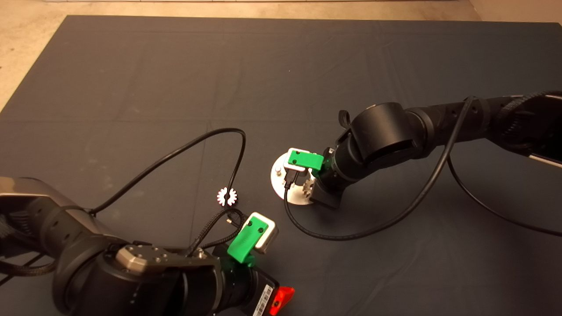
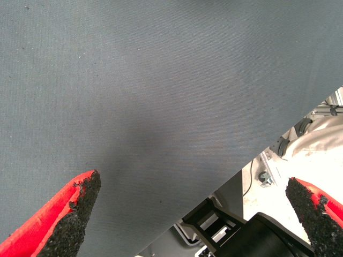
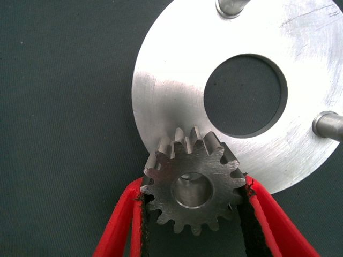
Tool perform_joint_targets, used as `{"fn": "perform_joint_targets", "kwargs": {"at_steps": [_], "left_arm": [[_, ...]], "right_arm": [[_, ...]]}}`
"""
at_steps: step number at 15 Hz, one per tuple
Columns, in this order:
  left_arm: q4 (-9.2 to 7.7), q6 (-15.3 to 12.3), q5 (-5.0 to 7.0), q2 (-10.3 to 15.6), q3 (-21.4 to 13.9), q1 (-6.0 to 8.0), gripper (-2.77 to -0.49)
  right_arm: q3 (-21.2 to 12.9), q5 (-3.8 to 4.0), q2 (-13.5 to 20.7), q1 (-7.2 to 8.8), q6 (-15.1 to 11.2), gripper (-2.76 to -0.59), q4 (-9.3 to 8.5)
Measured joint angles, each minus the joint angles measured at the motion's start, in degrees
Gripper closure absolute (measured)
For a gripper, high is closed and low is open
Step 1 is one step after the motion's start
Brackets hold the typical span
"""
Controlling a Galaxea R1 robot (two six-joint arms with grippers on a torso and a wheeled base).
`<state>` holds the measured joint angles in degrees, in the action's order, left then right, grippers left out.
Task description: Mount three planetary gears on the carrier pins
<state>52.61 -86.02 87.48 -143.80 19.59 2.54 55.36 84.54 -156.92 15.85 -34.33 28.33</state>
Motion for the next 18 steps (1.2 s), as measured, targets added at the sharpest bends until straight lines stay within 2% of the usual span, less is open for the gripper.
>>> {"fn": "perform_joint_targets", "kwargs": {"at_steps": [18], "left_arm": [[0.35,0.00,0.00,0.02,0.00,0.00,-2.49]], "right_arm": [[0.45,-0.26,-0.52,-0.28,0.01,-0.89,0.02]]}}
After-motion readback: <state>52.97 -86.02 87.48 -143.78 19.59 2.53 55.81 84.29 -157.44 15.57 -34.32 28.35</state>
